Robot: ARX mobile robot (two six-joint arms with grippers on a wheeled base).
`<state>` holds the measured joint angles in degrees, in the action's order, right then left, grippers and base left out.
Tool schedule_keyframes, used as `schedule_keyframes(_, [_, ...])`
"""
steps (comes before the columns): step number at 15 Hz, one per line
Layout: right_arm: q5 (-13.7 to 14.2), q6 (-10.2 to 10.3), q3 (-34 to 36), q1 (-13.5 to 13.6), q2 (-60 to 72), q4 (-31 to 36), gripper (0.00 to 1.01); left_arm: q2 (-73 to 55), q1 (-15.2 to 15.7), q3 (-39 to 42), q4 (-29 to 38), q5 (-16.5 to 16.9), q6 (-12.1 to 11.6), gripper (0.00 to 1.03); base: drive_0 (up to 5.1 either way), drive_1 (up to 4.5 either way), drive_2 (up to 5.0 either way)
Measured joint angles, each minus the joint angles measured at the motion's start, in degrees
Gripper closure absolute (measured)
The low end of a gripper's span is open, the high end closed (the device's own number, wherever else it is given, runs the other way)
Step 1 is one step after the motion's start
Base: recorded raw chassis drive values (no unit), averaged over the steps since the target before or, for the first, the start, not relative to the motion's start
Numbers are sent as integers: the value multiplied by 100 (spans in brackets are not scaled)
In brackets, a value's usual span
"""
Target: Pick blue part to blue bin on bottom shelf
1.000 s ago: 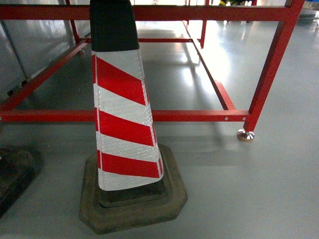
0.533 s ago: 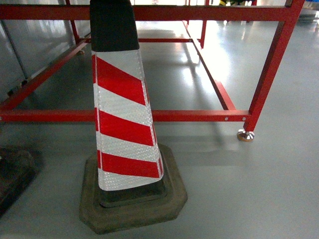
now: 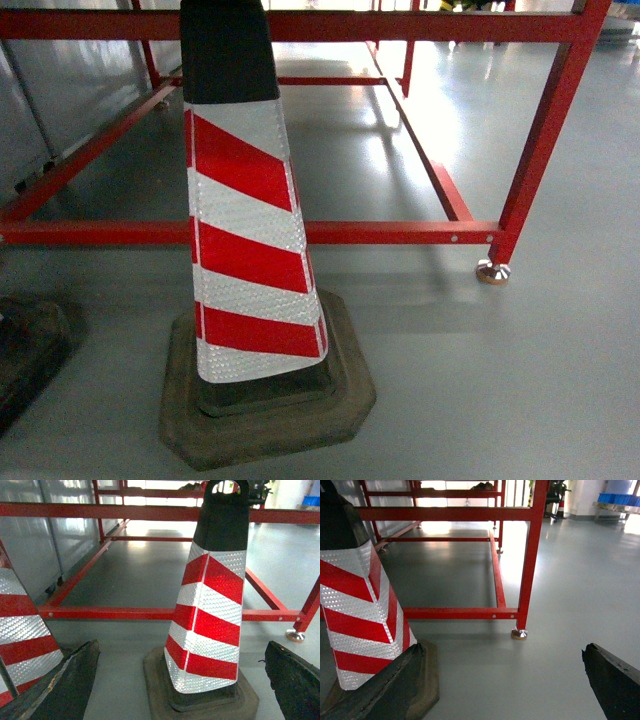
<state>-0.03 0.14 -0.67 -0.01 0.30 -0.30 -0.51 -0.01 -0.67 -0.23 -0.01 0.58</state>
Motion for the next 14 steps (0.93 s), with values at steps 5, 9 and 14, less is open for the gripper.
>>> schedule_keyframes(5, [2,2,0,0,0,-13,3,0,0,0,-28,2,2,5,0,0,0])
schedule_keyframes(9, [-15,2,0,0,0,-2,3,0,0,0,-11,-9,0,5,0,0,0])
schedule_keyframes(14, [-4,-9,0,0,0,-4,3,0,0,0,0,-2,0,5,0,0,0])
